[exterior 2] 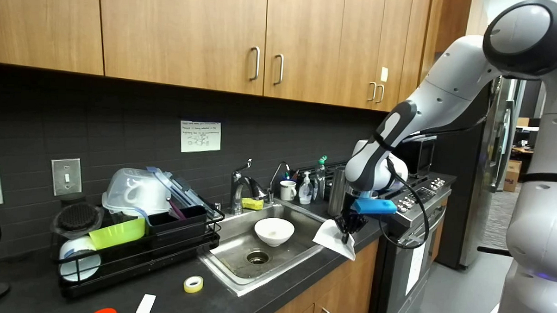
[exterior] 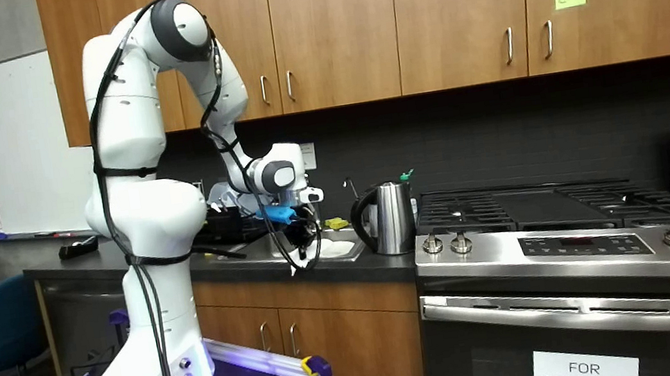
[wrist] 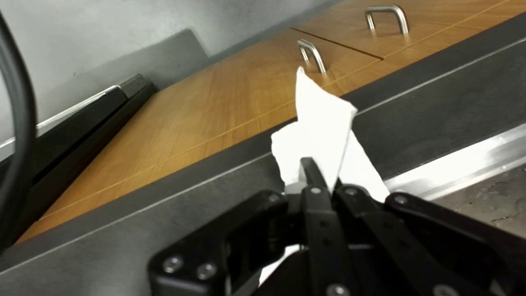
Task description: Use the paper towel to clean the surface
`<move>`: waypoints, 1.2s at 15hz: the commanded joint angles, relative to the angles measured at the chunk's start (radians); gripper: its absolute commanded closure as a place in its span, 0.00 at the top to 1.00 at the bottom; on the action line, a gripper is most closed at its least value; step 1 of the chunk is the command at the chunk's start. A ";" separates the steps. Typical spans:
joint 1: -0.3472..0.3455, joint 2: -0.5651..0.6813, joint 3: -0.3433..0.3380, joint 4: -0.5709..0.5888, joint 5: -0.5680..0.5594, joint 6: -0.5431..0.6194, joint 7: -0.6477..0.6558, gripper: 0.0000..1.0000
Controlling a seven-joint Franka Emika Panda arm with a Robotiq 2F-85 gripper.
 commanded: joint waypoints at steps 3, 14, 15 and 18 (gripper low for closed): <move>0.049 -0.074 0.036 -0.040 -0.005 -0.003 0.024 0.00; 0.105 -0.055 0.069 -0.017 0.075 -0.087 -0.026 0.00; 0.104 -0.057 0.068 -0.009 0.073 -0.109 -0.024 0.00; 0.098 -0.071 0.069 0.034 0.022 -0.209 0.020 0.01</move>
